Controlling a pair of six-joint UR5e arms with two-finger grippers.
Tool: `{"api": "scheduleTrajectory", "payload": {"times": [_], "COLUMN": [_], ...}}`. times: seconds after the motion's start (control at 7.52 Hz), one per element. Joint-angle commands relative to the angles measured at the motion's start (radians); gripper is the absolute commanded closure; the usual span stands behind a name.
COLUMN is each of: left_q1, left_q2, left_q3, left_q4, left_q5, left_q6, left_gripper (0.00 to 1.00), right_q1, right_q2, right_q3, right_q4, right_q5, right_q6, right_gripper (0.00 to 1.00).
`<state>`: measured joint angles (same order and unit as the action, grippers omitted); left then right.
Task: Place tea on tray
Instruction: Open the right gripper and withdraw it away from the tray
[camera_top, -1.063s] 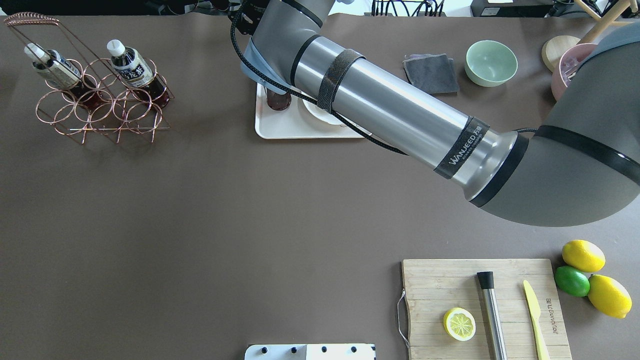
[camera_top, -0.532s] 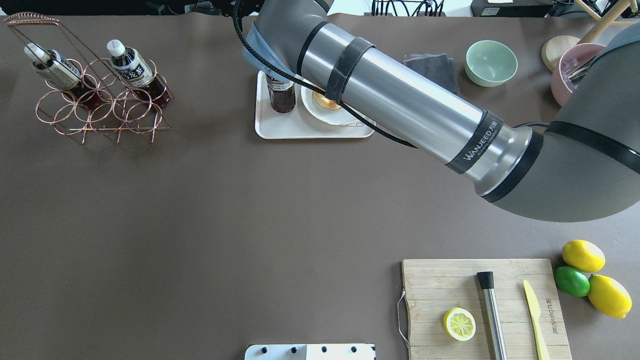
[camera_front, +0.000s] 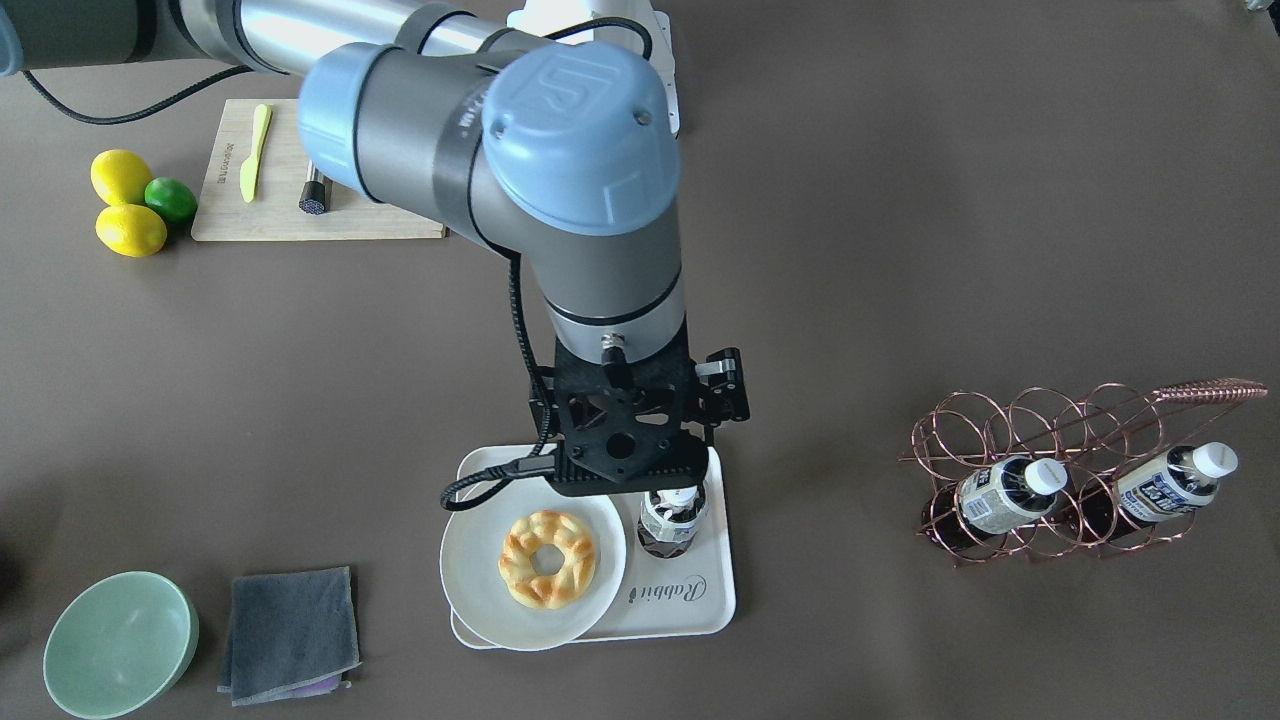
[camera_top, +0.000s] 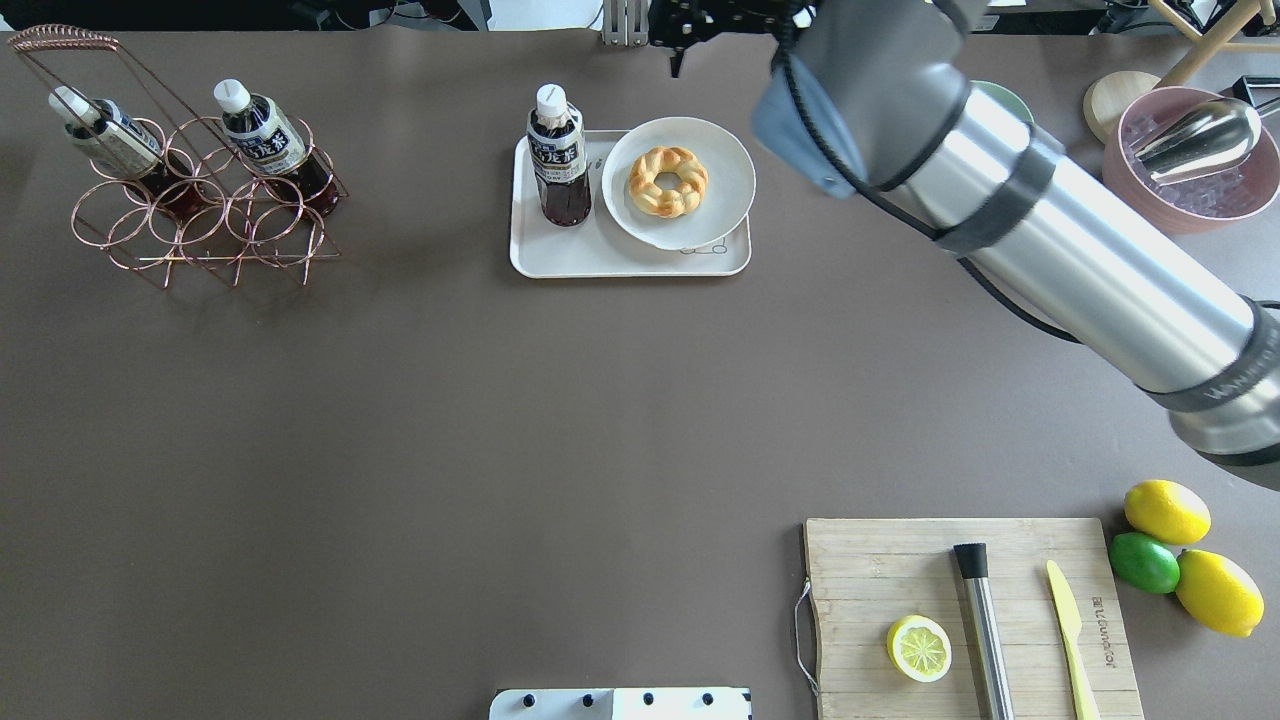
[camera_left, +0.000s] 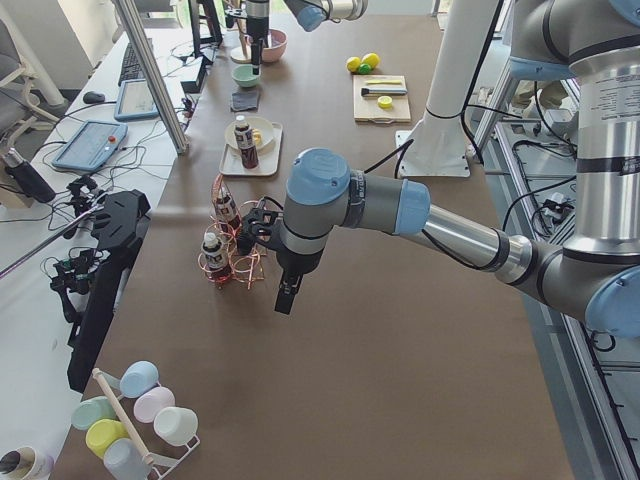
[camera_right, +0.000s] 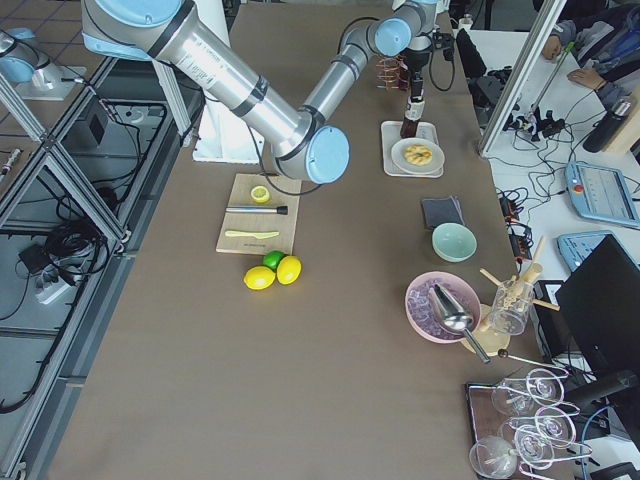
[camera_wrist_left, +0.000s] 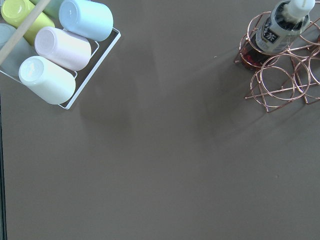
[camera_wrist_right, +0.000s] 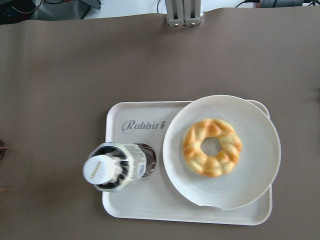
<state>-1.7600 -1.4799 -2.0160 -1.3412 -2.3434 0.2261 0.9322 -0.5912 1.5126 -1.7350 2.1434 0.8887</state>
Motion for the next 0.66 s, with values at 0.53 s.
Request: {"api": "scheduleTrajectory", "payload": {"times": [0.53], "left_q1": [0.007], "left_q2": [-0.046], "left_q3": [0.005], "left_q4": [0.094], "left_q5": [-0.004], "left_q6": [0.007], "left_gripper": [0.03], "right_q1": [0.514], "right_q2": [-0.847], "right_q3": [0.448], "right_q4": [-0.083], "right_q5": [0.204], "right_q6": [-0.834], "right_gripper": [0.00]}}
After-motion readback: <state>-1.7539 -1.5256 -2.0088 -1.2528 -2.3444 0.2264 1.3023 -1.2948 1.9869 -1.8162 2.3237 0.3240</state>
